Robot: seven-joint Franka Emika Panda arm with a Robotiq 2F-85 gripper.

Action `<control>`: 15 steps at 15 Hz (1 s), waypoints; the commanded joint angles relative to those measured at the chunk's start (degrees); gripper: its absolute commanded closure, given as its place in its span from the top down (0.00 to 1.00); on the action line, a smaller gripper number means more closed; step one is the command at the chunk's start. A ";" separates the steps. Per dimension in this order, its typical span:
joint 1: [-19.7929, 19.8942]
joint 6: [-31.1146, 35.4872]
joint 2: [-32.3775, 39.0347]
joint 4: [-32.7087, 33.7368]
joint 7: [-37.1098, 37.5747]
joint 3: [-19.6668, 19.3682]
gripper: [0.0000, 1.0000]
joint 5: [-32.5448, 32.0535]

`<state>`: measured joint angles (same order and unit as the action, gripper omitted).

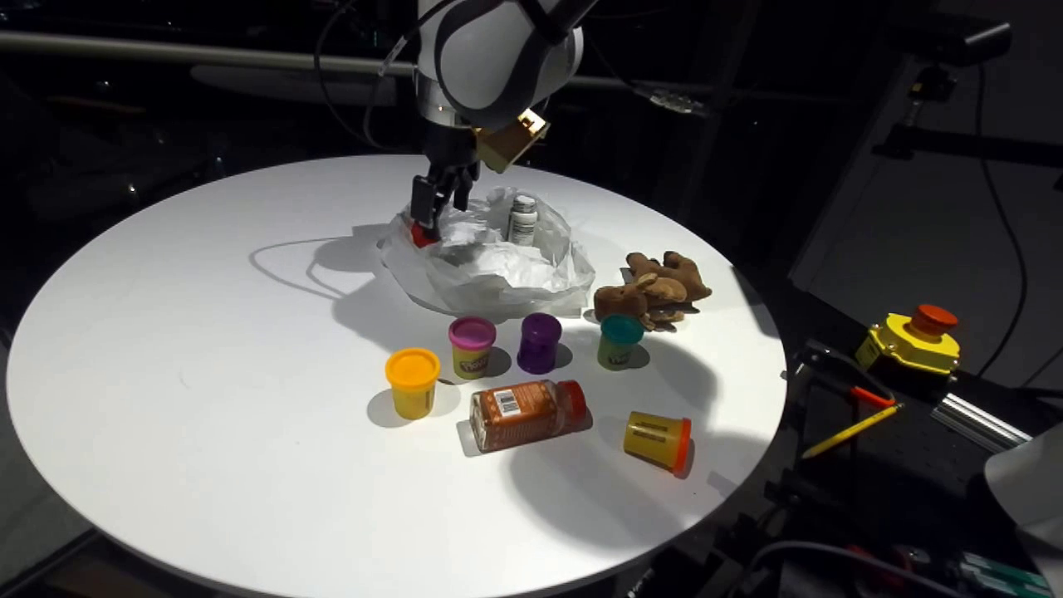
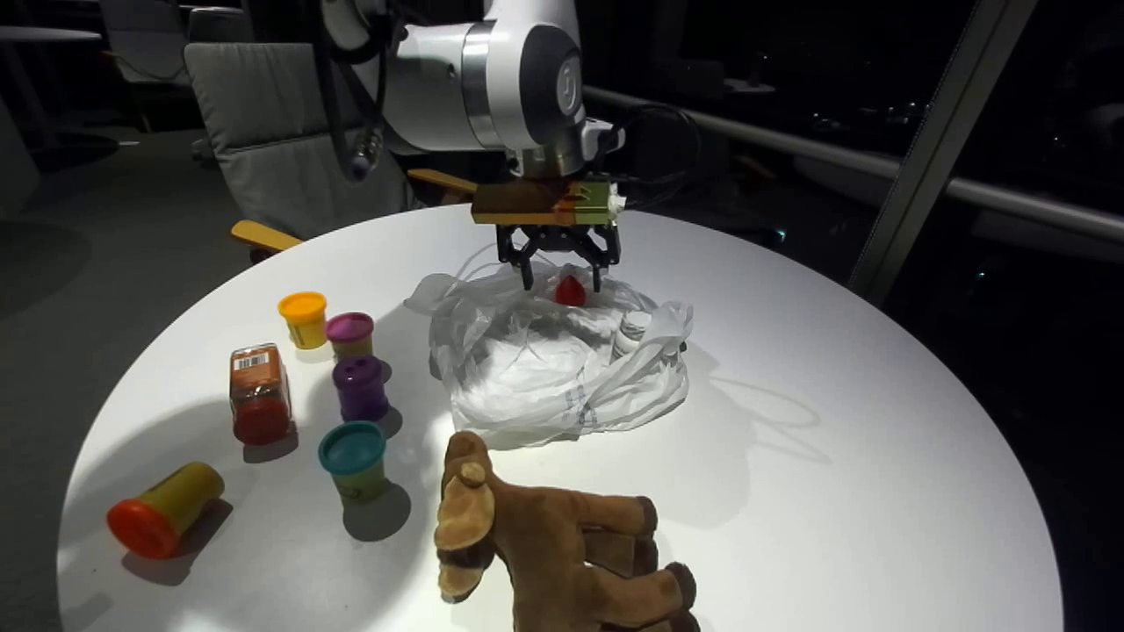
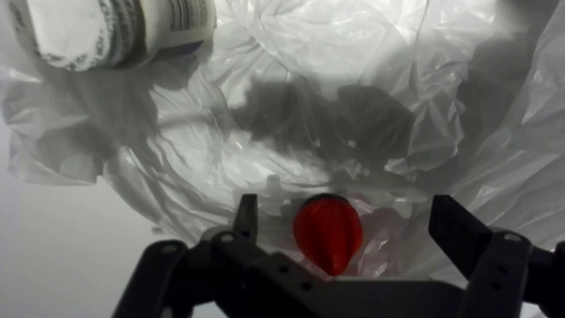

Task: Remove all the contents from the white plastic bag one at a time and put them on the table

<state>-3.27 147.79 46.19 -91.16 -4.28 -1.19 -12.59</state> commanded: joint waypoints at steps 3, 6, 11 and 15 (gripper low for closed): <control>0.74 -1.38 6.56 10.23 -0.47 1.33 1.00 3.79; 0.76 -2.15 7.99 12.38 -0.59 1.39 0.68 4.53; 0.67 -2.60 7.82 12.71 -0.01 0.93 0.28 4.59; 1.35 -2.68 7.31 11.96 -0.08 1.30 0.22 5.28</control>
<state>-2.68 146.46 53.53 -80.41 -4.25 -0.64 -9.00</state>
